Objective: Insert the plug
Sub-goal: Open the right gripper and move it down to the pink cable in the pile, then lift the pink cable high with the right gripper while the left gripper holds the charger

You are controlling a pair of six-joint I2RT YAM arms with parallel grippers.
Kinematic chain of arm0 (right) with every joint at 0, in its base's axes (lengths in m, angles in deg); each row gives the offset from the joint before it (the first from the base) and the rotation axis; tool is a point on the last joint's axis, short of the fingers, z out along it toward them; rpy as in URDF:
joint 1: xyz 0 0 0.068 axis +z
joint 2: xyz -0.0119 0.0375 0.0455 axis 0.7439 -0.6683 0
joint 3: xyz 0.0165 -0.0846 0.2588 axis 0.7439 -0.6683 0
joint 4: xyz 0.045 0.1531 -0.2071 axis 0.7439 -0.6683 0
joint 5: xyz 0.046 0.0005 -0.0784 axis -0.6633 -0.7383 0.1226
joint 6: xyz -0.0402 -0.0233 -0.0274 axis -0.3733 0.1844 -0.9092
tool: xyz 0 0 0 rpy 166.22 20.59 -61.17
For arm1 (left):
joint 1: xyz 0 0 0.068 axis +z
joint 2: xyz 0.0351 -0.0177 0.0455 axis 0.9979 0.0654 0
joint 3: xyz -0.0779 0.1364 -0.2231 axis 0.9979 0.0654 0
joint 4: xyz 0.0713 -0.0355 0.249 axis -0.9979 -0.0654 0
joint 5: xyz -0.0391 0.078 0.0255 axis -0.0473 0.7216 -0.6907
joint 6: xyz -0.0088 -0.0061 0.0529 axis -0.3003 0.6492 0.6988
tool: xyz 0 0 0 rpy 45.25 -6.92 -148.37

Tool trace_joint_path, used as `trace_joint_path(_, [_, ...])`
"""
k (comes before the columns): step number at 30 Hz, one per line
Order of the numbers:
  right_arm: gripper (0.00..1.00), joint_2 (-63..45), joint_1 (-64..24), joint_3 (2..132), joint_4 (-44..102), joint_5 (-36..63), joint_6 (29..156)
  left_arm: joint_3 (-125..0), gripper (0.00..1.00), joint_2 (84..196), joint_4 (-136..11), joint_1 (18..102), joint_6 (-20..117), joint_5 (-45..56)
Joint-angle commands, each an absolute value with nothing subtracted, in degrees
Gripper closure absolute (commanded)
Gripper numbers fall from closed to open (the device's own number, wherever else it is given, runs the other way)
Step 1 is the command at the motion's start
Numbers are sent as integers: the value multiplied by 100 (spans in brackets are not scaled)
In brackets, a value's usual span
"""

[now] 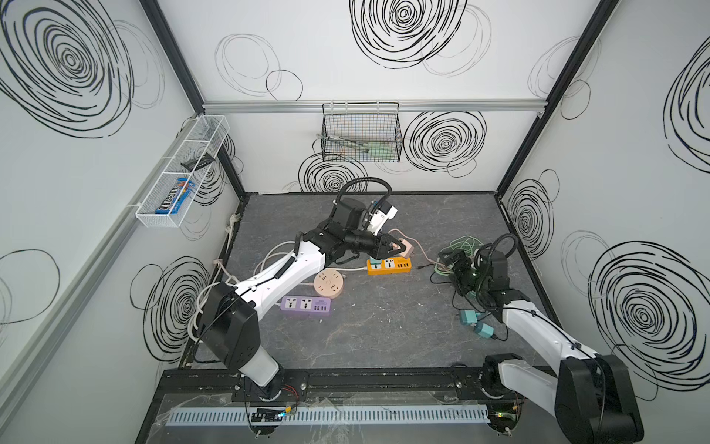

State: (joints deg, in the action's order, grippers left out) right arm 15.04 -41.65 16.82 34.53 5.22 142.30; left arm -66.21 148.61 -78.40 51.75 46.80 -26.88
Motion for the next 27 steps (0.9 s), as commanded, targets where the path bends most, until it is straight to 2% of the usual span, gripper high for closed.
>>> trace_joint_path(1, [0,1249,-4193,1884,3679,221,14931,-6589,100,14715,-7505,5193,4667,-2860])
trace_joint_path(6, [2,846,-4179,1747,4339,387,15380,-6546,100,14680,-7536,5197,4695,-2923])
trace_joint_path(11, [18,374,-4174,1863,5105,613,15455,-6515,100,14589,-7718,5178,4874,-3035])
trace_joint_path(12, [27,340,-4170,1955,5114,661,15420,-6504,100,14562,-7770,5163,4932,-3049])
trace_joint_path(13, [42,333,-4165,2021,5184,689,15374,-6490,100,14535,-7812,5156,4981,-3052])
trace_joint_path(15, [62,437,-4173,2132,5280,790,15215,-6484,100,14496,-7836,5140,5044,-3062])
trace_joint_path(20, [98,1085,-4302,2493,5117,1166,14359,-6462,100,14459,-7636,5110,4979,-3115])
trace_joint_path(27, [100,2079,-4429,2888,5100,1948,12887,-6764,100,14746,-7325,4989,4647,-3353])
